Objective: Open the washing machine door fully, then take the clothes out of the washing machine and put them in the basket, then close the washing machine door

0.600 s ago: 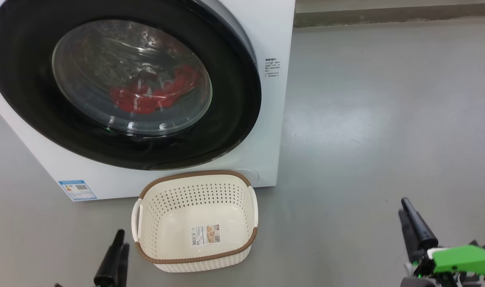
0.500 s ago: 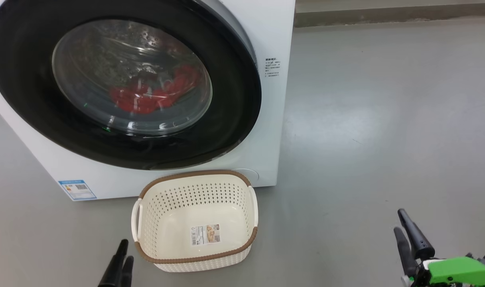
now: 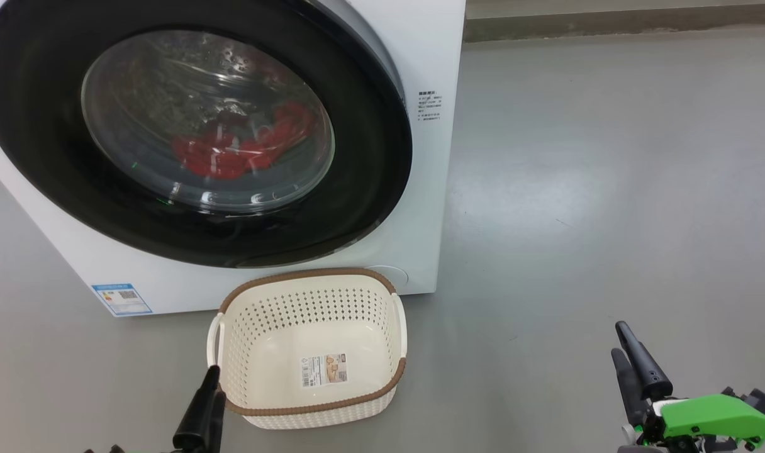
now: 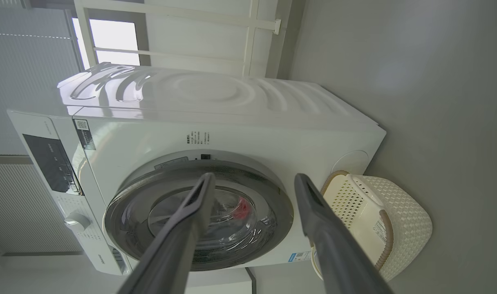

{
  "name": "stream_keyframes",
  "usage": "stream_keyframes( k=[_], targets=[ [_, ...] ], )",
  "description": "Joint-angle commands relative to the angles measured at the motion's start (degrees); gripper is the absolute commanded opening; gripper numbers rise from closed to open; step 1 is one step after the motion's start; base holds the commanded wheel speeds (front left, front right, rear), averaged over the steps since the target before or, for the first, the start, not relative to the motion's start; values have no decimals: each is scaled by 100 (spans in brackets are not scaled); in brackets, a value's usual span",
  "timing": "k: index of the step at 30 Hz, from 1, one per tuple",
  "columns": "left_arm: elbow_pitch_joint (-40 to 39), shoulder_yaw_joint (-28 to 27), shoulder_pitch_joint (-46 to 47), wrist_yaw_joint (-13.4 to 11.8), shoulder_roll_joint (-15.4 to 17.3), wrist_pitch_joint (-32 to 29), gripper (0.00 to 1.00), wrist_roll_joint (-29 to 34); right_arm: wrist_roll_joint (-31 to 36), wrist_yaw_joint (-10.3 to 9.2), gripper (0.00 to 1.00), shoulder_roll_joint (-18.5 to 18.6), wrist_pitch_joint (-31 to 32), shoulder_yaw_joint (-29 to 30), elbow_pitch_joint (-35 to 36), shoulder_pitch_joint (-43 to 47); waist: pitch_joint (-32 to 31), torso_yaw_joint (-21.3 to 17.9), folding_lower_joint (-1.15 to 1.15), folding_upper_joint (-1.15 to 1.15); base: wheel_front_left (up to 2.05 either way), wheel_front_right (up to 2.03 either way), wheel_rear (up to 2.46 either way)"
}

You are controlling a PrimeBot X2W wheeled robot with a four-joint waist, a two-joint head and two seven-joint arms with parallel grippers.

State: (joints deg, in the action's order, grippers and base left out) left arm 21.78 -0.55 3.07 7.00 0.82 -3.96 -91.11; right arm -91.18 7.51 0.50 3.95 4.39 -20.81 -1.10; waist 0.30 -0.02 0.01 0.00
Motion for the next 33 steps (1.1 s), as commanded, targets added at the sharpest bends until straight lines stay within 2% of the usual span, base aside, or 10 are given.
stream_keyframes(
  k=[1,10,33],
  targets=[
    [-58,62,316,7,65,71,100,101,176,1,100,106,-80,-105,110,-371,3,-1,-1,0,0,0,0],
    [45,186,530,-3,96,213,100,539,590,0,100,108,-216,-224,64,-525,12,-4,-1,0,0,0,0],
    [134,386,866,-171,88,602,100,2509,2241,0,100,120,-604,-658,-174,-932,-16,-5,-1,0,0,0,0]
  ],
)
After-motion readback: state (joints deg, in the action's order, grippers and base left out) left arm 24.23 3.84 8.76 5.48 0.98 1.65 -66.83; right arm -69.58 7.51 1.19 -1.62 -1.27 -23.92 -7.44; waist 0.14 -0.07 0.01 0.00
